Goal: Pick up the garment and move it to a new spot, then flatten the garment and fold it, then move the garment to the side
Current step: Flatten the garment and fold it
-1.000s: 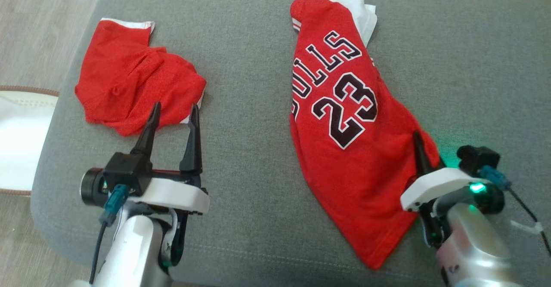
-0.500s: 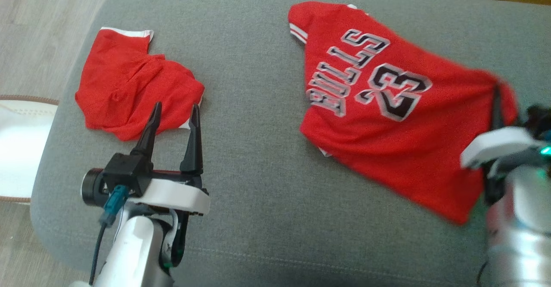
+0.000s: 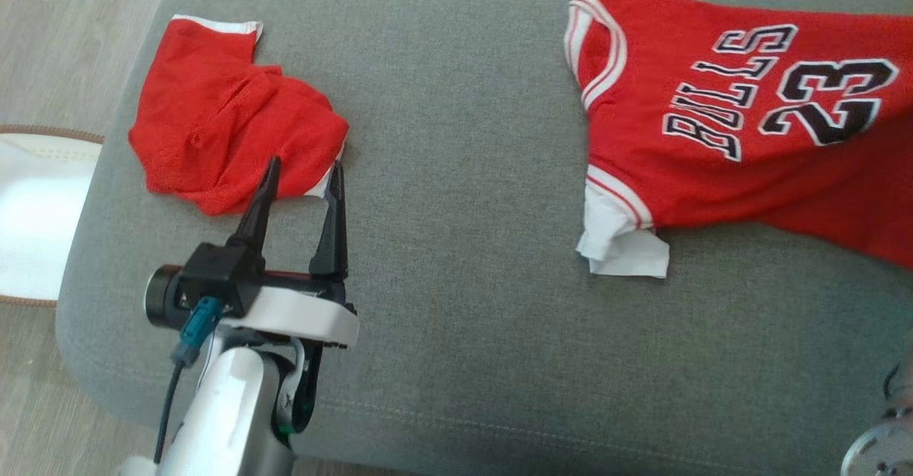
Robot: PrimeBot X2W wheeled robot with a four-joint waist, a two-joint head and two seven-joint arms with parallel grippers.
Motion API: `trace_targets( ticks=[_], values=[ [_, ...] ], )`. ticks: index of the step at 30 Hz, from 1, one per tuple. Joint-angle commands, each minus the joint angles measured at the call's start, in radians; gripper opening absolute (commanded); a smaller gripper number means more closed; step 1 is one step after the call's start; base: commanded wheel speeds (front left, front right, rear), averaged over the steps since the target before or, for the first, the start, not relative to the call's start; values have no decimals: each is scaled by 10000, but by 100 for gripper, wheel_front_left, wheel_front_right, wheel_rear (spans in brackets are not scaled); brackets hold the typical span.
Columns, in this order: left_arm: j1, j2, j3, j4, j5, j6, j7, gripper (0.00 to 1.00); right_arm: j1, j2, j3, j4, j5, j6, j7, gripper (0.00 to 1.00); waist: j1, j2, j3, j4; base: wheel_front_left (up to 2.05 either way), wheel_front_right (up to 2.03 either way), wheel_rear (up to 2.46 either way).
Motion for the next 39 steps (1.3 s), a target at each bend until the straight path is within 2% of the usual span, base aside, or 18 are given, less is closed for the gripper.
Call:
trace_targets(
  ticks=[1, 2, 7, 12, 15, 16, 19, 24, 29, 34, 39],
  values=[
    [-458, 36, 278, -337, -82, 66, -51, 100, -446, -95, 85, -333, -224, 75, 32, 40, 0, 0, 47, 24, 0, 0, 0],
    [-483, 35, 268, -337, -96, 77, -51, 100, -533, -61, -68, -354, -358, 75, -18, 100, 0, 0, 73, 26, 0, 0, 0],
    [-478, 35, 359, -346, -88, 100, -51, 100, -841, 341, -271, -25, -485, 75, -300, 100, 0, 0, 73, -113, 0, 0, 0],
    [-444, 34, 415, -346, -51, 95, -51, 100, -803, 594, 45, 269, -79, 75, -744, 100, 0, 0, -189, -368, 0, 0, 0],
    [-382, 34, 450, -367, -80, 129, -51, 100, -517, 668, 868, 358, 946, 75, -950, 100, 0, 0, -509, -612, 0, 0, 0],
    [-382, 34, 450, -367, -80, 129, -51, 100, -517, 668, 868, 358, 946, 75, -950, 100, 0, 0, -509, -612, 0, 0, 0],
    [-292, 34, 430, -370, -147, 171, -51, 100, 46, 675, 2088, 332, 2202, 75, -996, 100, 0, 0, -781, -798, 0, 0, 0],
    [-64, 34, 379, -337, -220, 287, -51, 100, 1748, 677, 4203, -819, 4427, 75, -1006, 100, 0, 0, -1209, -1134, 0, 0, 0],
    [165, 34, 299, -284, -210, 334, -51, 100, 3968, 678, 5551, -2095, 6016, 75, -1008, 100, 0, 0, -1498, -1312, 0, 0, 0],
    [285, 34, 255, -303, -224, 370, -51, 100, 5547, 679, 6344, -2688, 6827, 75, -1008, 100, 0, 0, -1478, -1314, 0, 0, 0],
    [205, 34, 191, -303, -204, 319, -51, 100, 5809, 679, 6964, -2954, 6750, 75, -1009, 100, 0, 0, -1303, -1120, 0, 0, 0]
  ],
)
